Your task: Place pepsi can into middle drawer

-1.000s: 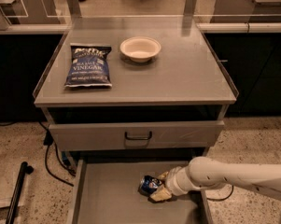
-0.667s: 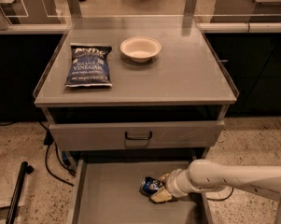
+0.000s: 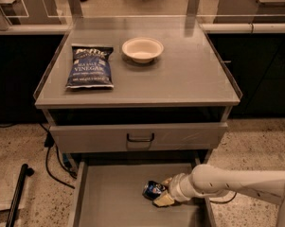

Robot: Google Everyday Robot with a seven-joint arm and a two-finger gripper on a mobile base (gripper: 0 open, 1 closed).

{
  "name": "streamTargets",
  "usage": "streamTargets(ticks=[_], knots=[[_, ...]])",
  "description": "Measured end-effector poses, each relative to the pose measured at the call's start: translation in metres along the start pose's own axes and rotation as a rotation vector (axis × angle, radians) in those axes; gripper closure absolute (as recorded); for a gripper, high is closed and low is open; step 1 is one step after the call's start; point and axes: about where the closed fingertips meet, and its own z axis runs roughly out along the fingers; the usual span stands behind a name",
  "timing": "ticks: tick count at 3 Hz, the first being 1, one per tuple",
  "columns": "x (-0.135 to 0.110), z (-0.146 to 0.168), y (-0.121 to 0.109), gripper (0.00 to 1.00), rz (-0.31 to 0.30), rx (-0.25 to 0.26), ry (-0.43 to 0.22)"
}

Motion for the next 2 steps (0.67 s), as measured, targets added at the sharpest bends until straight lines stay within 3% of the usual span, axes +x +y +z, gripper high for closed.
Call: streamTargets(ticks=[2], knots=[[0.0000,0.0000,0.0000,0.33,0.000,0.000,0.000]])
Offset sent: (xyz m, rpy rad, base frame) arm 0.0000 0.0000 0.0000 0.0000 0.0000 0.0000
